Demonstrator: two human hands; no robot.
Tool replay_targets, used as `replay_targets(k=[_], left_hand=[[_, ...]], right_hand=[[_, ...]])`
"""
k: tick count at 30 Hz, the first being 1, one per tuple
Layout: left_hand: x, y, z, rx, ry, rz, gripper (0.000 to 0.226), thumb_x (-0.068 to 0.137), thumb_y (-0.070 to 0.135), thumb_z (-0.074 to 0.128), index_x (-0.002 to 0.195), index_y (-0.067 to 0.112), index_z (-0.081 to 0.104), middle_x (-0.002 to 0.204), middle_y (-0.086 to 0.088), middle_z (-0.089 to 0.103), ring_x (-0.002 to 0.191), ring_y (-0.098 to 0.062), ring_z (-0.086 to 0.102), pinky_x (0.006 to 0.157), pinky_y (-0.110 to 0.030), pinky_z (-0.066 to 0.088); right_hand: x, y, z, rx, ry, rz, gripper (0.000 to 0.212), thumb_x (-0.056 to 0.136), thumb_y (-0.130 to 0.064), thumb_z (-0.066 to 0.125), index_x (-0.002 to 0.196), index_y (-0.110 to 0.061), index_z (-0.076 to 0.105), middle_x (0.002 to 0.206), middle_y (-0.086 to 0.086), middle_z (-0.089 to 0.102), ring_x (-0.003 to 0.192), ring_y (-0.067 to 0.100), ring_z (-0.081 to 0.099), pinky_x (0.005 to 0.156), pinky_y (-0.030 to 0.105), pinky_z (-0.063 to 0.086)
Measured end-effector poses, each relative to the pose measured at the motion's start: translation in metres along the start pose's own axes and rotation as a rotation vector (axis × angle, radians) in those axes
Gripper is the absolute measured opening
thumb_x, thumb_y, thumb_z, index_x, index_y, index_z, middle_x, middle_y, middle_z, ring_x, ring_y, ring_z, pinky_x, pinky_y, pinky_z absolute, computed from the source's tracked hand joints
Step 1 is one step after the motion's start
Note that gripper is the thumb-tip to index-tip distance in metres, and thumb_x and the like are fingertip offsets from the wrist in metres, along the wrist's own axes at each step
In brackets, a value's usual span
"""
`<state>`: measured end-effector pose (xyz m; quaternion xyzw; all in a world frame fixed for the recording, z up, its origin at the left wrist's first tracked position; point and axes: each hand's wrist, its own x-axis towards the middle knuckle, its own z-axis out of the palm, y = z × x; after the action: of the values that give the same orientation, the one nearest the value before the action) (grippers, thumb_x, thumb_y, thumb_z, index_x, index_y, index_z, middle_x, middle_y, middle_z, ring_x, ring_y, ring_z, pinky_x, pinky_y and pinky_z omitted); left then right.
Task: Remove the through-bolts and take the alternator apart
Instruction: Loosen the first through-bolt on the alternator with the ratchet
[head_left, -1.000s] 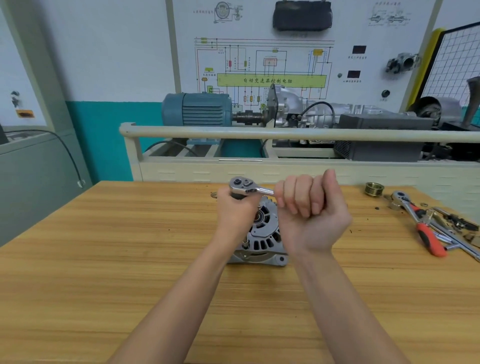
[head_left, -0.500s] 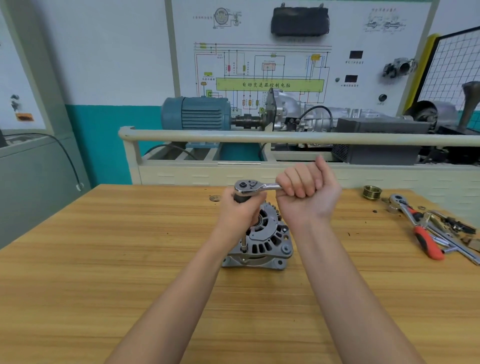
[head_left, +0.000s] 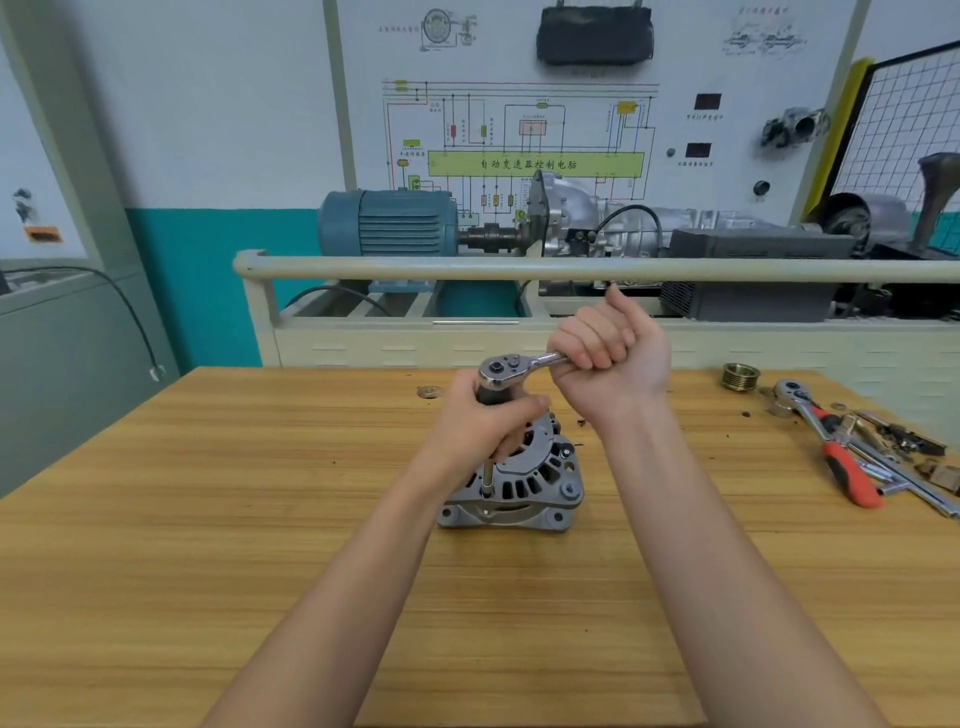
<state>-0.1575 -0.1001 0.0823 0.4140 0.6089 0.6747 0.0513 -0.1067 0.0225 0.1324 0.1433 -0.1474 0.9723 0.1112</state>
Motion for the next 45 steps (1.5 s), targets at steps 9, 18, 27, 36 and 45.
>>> replay_targets(k=[9, 18, 27, 36, 45], left_hand=[[0.004, -0.005, 0.011, -0.041, 0.398, -0.073, 0.037, 0.081, -0.006, 0.058, 0.056, 0.013, 0.038, 0.044, 0.003, 0.032, 0.041, -0.011, 0.025, 0.04, -0.021, 0.021], [-0.008, 0.0, -0.007, 0.036, -0.059, -0.031, 0.038, 0.077, 0.011, 0.065, 0.045, 0.023, 0.048, 0.039, 0.003, 0.041, 0.034, -0.014, 0.034, 0.042, -0.019, 0.033], [0.002, -0.007, 0.019, -0.108, 0.583, -0.097, 0.042, 0.077, -0.007, 0.058, 0.053, 0.019, 0.034, 0.044, 0.008, 0.031, 0.041, -0.007, 0.024, 0.039, -0.019, 0.021], [-0.013, 0.004, -0.002, 0.028, -0.052, 0.023, 0.039, 0.08, 0.005, 0.062, 0.048, 0.024, 0.052, 0.041, 0.002, 0.046, 0.036, -0.013, 0.04, 0.046, -0.018, 0.039], [-0.002, -0.005, 0.023, -0.107, 0.638, -0.001, 0.054, 0.079, -0.009, 0.054, 0.041, 0.025, 0.039, 0.04, 0.015, 0.032, 0.039, -0.003, 0.025, 0.038, -0.016, 0.024]], right_hand=[[-0.037, 0.037, -0.003, -0.307, -0.243, -0.487, 0.057, 0.096, -0.016, 0.03, 0.039, -0.019, 0.036, 0.036, -0.005, 0.029, 0.037, 0.01, 0.025, 0.044, 0.024, 0.028], [0.015, 0.004, 0.006, -0.037, -0.073, 0.193, 0.055, 0.088, -0.017, 0.039, 0.034, -0.017, 0.03, 0.029, -0.004, 0.025, 0.036, 0.007, 0.009, 0.036, 0.021, 0.014], [-0.03, 0.04, 0.001, -0.258, -0.168, -0.431, 0.057, 0.095, -0.017, 0.031, 0.038, -0.019, 0.031, 0.034, -0.006, 0.025, 0.034, 0.008, 0.02, 0.04, 0.021, 0.022], [0.021, 0.006, 0.01, -0.135, -0.061, 0.276, 0.056, 0.088, -0.018, 0.039, 0.033, -0.016, 0.032, 0.036, -0.009, 0.012, 0.035, 0.007, 0.007, 0.036, 0.019, 0.011], [-0.009, 0.03, 0.019, -0.192, 0.155, -0.218, 0.052, 0.096, -0.015, 0.041, 0.044, -0.019, 0.035, 0.039, -0.006, 0.024, 0.033, 0.009, 0.022, 0.033, 0.021, 0.024]])
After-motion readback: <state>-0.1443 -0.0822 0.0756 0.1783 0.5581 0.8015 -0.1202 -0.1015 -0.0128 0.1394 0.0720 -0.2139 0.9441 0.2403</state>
